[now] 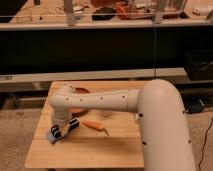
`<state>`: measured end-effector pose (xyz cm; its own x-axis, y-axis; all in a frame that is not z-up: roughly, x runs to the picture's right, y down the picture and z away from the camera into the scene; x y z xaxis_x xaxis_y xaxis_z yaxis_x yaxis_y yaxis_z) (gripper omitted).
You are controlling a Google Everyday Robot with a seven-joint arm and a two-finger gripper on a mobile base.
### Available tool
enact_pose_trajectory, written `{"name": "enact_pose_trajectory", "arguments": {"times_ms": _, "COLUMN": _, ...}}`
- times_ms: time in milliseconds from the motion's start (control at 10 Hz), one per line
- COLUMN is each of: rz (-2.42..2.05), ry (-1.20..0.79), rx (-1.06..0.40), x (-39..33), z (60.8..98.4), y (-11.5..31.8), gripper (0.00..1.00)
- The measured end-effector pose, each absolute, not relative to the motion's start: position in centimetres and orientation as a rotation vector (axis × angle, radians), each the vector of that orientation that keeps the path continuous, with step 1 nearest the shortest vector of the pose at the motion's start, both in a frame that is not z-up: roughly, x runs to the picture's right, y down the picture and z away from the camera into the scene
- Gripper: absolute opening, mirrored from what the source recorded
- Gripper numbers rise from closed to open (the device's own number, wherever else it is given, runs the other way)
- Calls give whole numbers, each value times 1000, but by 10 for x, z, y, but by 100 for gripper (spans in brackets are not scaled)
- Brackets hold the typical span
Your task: Place the eraser on the white sponge
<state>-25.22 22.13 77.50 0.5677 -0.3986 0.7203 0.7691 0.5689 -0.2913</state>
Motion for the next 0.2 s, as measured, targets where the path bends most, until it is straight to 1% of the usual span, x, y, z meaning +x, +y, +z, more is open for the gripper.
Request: {"name": "enact_pose_trajectory", "arguments": {"times_ms": 200, "rz": -751, "ry": -647, "rx": -643, "x": -255, "z": 774, "y": 221, "gripper": 80}}
